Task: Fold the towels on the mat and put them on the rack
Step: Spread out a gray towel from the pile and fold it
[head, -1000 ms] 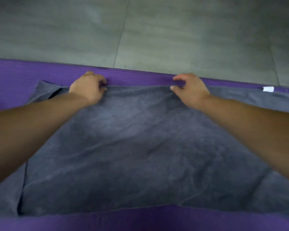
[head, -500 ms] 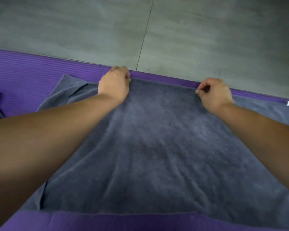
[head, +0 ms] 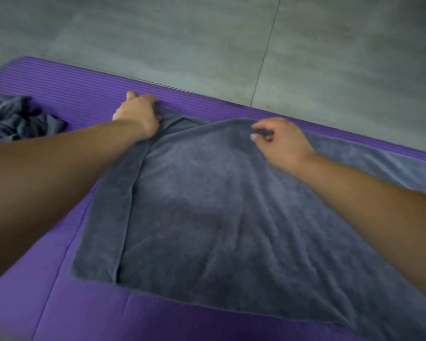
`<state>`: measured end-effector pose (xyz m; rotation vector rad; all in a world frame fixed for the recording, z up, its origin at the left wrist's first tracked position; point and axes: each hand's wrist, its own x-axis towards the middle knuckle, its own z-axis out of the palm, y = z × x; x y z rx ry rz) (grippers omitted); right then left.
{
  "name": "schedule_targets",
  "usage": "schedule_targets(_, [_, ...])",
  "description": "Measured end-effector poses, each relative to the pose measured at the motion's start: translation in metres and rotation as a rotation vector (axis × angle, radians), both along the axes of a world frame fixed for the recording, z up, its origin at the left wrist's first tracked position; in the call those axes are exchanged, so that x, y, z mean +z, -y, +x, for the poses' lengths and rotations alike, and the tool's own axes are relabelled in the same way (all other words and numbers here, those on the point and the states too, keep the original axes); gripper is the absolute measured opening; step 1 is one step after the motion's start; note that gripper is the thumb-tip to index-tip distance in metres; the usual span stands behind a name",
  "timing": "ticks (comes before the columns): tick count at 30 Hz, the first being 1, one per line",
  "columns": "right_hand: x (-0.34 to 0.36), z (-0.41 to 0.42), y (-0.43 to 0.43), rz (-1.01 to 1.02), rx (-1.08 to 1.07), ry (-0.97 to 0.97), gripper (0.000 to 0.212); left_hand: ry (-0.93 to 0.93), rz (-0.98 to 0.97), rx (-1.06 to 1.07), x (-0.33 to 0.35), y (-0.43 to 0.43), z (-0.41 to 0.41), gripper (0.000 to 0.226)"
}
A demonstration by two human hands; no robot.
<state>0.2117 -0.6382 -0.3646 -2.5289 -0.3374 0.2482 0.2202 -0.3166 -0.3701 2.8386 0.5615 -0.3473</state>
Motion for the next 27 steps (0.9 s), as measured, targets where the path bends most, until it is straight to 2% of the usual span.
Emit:
schedule_targets(2, [0.0, 0.011, -0.026, 0.006, -0.011, -0.022, 0.033, 0.054, -0.084, 0.0, -0.005, -0.006, 0.001, 0.042])
schedule_targets(5, [-0.006, 0.021, -0.04, -0.061, -0.038, -0.063, 0.038, 0.129, -0.196, 0.032, -0.008, -0.007, 0.004, 0.015])
schedule_targets(7, [-0.011, 0.027, -0.044, -0.101, -0.079, -0.089, 0.039, 0.16, -0.239, 0.075, -0.007, -0.011, 0.004, 0.01])
schedule_targets(11, [-0.012, 0.042, -0.056, -0.14, -0.145, -0.073, 0.005, 0.242, -0.263, 0.217, -0.005, -0.025, 0.009, 0.015])
schedule_targets(14, [-0.011, 0.049, -0.064, -0.147, -0.212, -0.055, 0.008, 0.301, -0.313, 0.26, 0.002, -0.025, 0.017, 0.018])
schedule_targets(18, [-0.005, 0.039, -0.076, -0.245, -0.177, -0.074, 0.039, 0.361, -0.482, 0.222, 0.01, -0.02, 0.007, 0.045])
schedule_targets(20, [0.0, 0.034, -0.084, -0.254, -0.105, -0.032, 0.04, 0.319, -0.513, 0.141, 0.016, -0.028, -0.018, 0.049])
schedule_targets(23, [0.003, 0.03, -0.109, -0.212, 0.031, 0.018, 0.031, 0.209, -0.411, 0.01, 0.022, -0.049, -0.087, 0.034])
schedule_targets(27, [0.003, 0.036, -0.169, -0.094, 0.076, -0.022, 0.032, -0.018, -0.288, 0.098, 0.023, -0.064, -0.204, 0.033])
